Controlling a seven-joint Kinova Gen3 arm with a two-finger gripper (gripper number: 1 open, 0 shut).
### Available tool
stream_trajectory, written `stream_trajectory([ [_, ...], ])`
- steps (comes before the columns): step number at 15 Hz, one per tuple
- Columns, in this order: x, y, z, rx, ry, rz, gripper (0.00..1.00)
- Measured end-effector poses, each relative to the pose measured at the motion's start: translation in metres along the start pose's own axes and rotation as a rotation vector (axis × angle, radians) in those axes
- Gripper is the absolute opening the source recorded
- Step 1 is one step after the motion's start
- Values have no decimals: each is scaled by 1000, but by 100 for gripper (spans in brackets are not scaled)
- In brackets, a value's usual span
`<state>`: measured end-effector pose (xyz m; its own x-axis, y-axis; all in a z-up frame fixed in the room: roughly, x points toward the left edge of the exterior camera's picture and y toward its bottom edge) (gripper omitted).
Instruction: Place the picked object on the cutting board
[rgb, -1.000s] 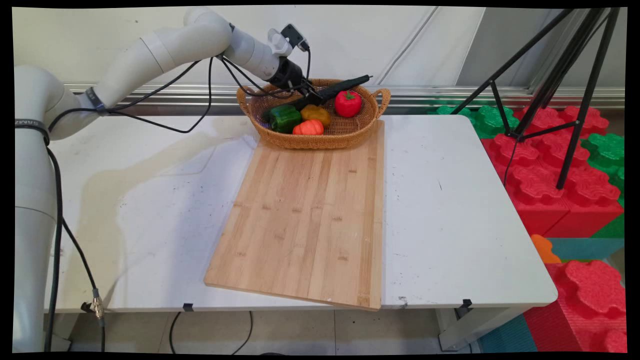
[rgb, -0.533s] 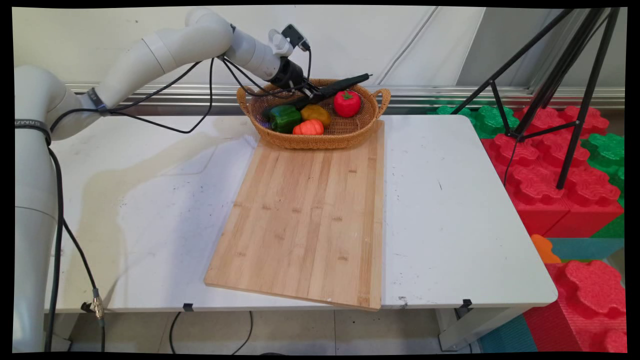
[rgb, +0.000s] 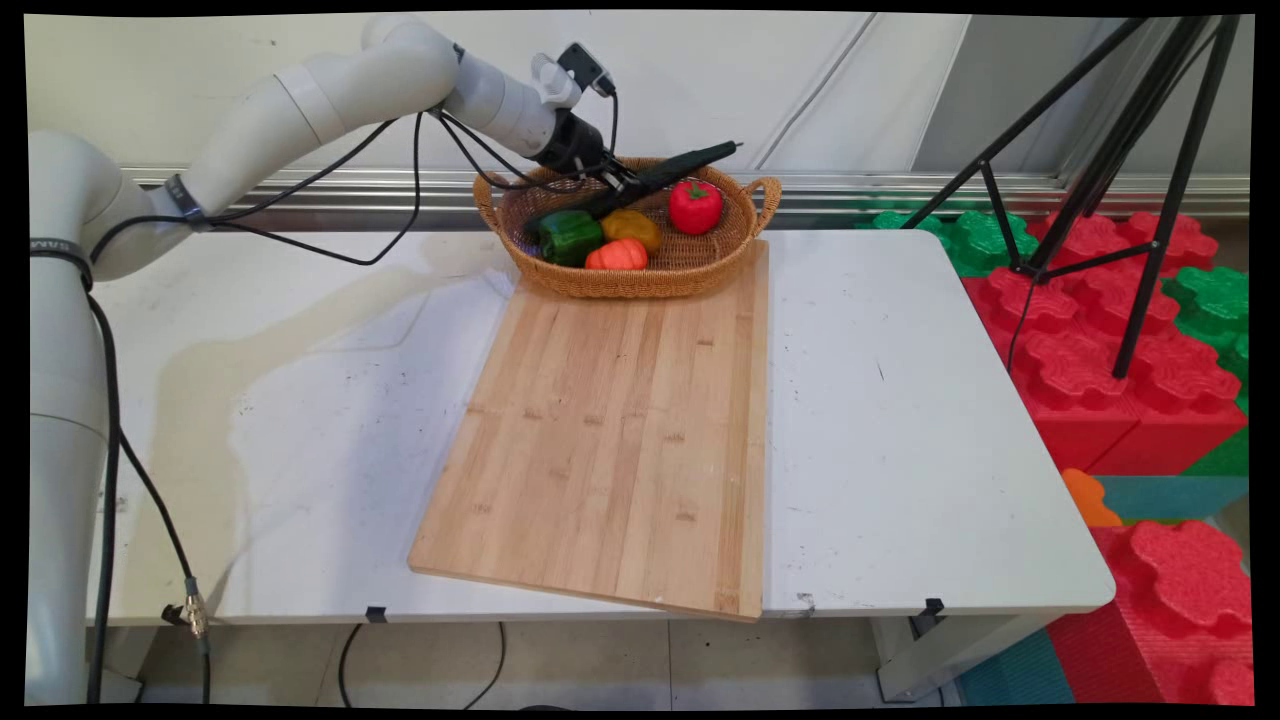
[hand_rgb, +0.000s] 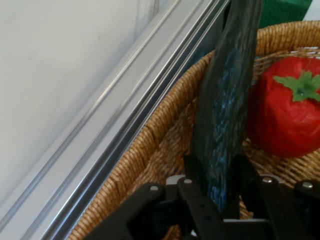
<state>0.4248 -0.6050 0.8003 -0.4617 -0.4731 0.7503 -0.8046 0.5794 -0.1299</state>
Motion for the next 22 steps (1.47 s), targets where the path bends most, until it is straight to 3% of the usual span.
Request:
stream_trajectory([
  [14,18,-6,-72,-28,86,45,0],
  [22,26,-6,-128,-69,134,85,0],
])
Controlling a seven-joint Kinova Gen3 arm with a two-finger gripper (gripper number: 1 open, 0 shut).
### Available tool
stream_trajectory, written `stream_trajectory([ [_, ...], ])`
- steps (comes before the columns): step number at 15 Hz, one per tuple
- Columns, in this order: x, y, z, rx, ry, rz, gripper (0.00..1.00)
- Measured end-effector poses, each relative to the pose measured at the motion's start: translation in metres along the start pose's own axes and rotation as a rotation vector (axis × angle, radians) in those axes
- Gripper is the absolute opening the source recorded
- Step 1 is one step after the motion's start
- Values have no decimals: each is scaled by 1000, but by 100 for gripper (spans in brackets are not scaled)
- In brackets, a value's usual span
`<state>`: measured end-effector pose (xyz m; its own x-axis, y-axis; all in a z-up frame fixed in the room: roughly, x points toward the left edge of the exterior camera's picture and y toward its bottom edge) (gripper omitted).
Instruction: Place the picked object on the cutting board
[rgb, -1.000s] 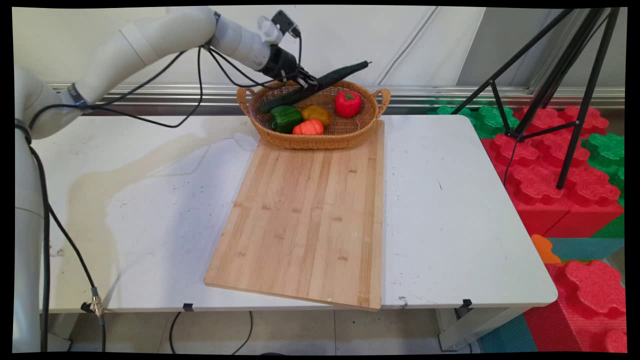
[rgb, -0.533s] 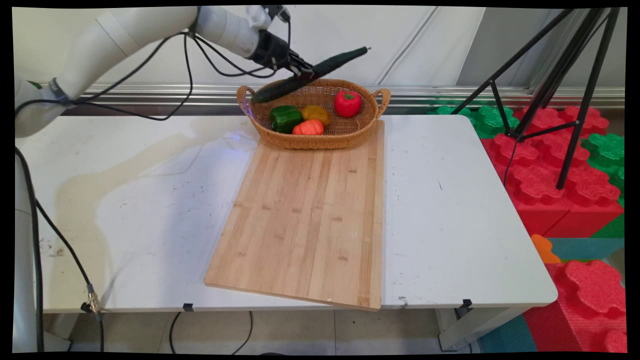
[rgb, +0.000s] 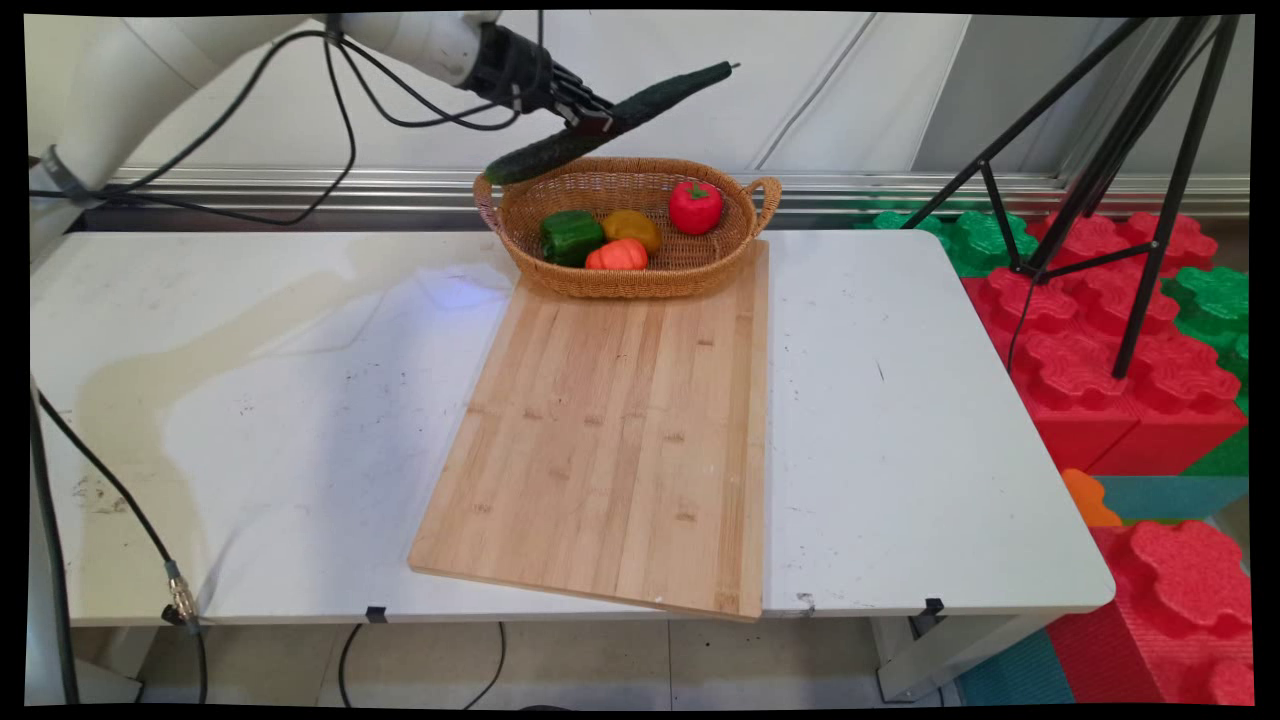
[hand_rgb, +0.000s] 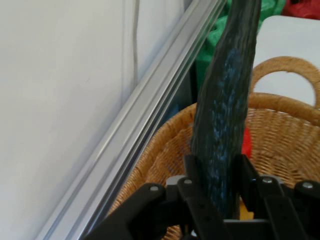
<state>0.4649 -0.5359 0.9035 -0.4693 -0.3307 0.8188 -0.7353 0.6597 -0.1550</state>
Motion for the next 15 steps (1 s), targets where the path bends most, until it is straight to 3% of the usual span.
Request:
stream_trajectory([
  [10,1,25,-70,-123,2,94,0],
  [15,-6,48,-94,-208,-20,150,0],
])
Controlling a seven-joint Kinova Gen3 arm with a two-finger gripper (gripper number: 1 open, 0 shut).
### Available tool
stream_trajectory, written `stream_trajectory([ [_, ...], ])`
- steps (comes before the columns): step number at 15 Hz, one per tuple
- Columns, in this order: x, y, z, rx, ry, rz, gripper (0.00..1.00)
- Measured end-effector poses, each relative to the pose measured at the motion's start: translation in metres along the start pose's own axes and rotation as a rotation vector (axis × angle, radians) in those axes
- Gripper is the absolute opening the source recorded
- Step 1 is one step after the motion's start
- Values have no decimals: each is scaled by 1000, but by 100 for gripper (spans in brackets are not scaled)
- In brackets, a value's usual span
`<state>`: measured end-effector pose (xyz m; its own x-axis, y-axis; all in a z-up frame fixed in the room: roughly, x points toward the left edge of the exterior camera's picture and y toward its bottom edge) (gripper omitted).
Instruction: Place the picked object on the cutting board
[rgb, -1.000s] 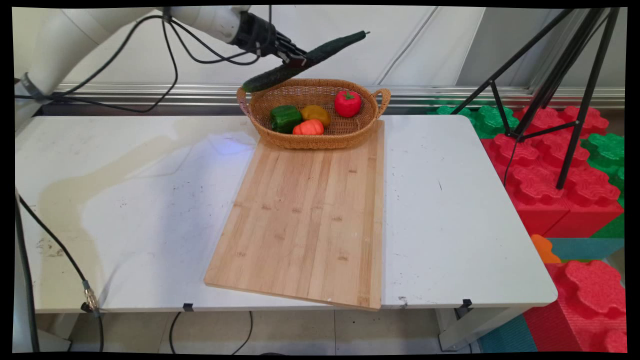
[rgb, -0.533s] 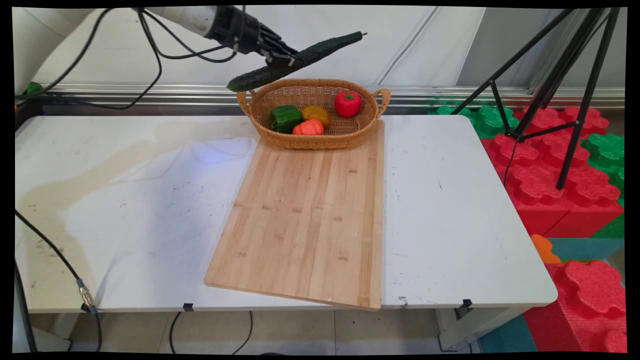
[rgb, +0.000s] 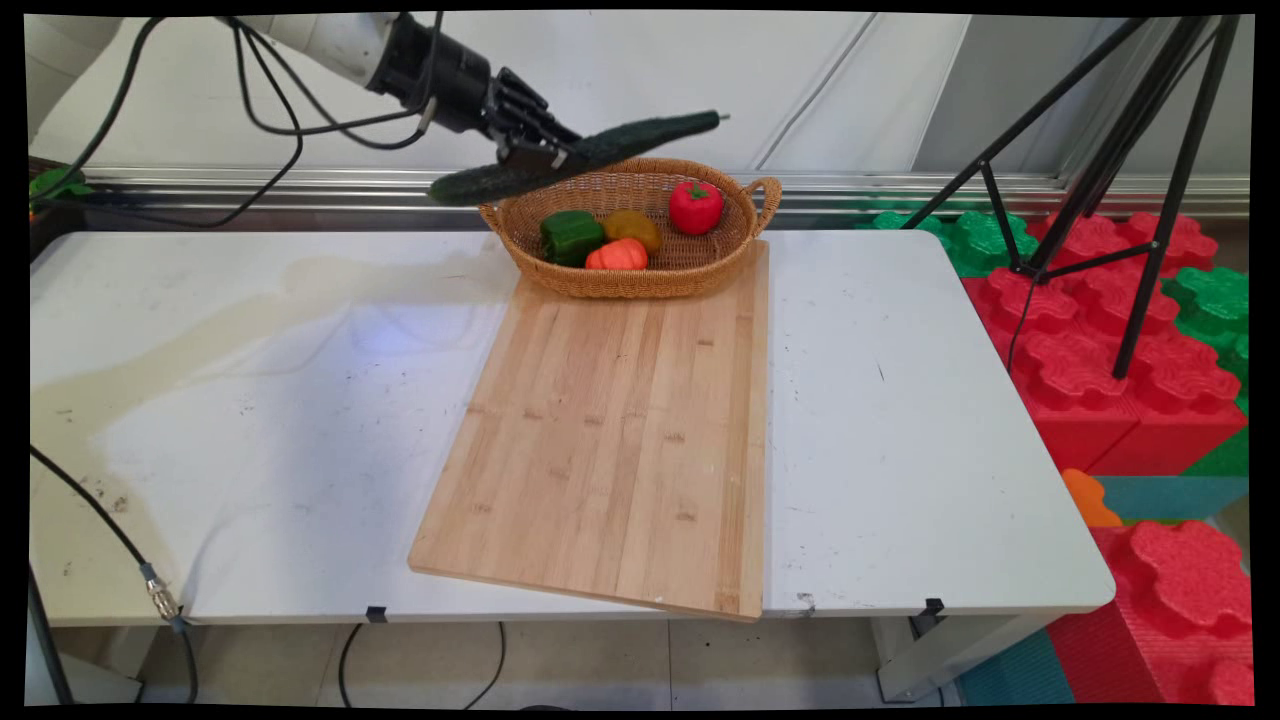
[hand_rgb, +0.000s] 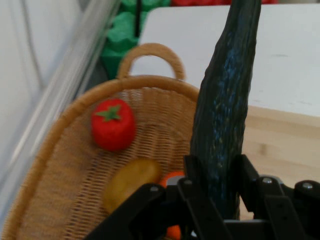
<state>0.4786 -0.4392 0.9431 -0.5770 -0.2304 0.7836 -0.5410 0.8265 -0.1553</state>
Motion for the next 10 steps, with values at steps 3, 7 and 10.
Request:
stream_trajectory([
  [3,-6,17,-2,-43,-19,16,0],
  [7,-16,38,1,-89,-47,20,0],
  [10,-24,56,7,-121,-71,13,0],
])
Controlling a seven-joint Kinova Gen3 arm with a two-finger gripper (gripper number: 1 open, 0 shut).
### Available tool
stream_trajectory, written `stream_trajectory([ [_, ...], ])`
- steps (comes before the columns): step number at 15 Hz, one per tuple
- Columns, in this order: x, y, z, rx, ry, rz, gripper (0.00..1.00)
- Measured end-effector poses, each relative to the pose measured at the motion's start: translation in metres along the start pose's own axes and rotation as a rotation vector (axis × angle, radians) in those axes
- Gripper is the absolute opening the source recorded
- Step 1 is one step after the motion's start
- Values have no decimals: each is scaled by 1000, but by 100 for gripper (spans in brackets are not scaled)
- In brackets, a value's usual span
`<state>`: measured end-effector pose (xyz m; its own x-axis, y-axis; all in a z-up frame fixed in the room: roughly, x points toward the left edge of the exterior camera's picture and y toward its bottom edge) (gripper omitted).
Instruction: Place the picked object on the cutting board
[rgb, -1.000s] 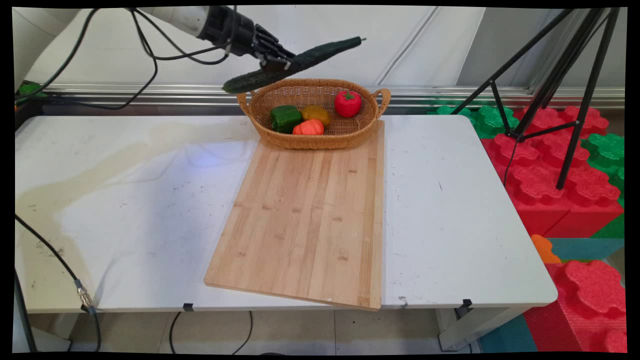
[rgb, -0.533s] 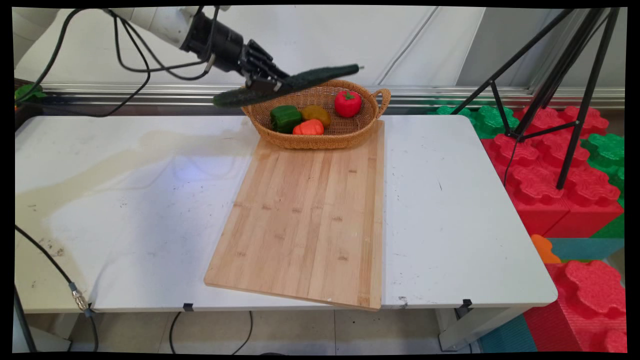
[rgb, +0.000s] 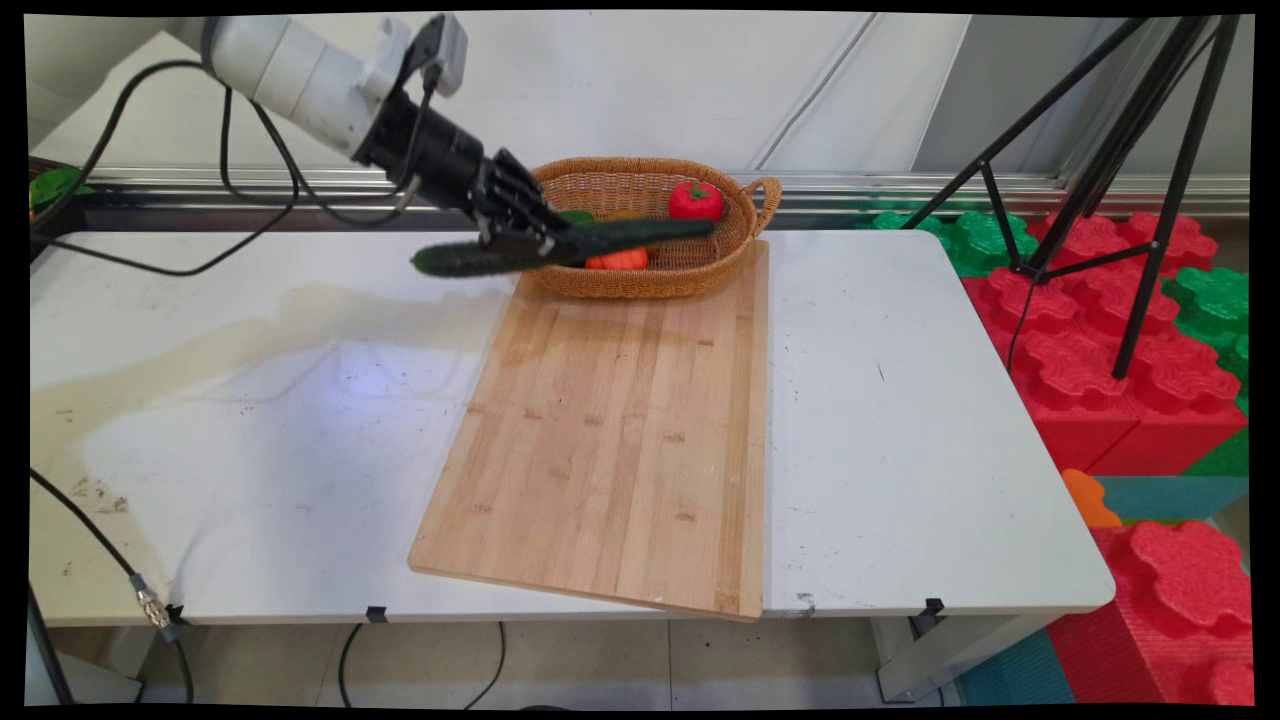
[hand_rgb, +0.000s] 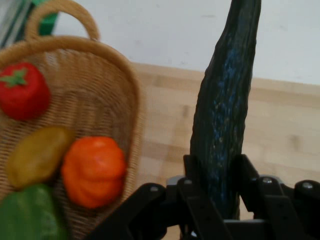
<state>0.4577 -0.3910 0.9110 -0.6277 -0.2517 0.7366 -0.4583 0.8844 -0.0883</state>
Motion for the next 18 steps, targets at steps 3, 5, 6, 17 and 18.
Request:
stream_trajectory([
  [3,-11,20,14,-29,-35,-18,0],
  [5,-18,31,25,-41,-56,-33,0],
  [6,-21,35,31,-46,-65,-39,0],
  [17,-33,65,94,-73,-130,-94,0],
  [18,-33,67,100,-74,-133,-98,0],
])
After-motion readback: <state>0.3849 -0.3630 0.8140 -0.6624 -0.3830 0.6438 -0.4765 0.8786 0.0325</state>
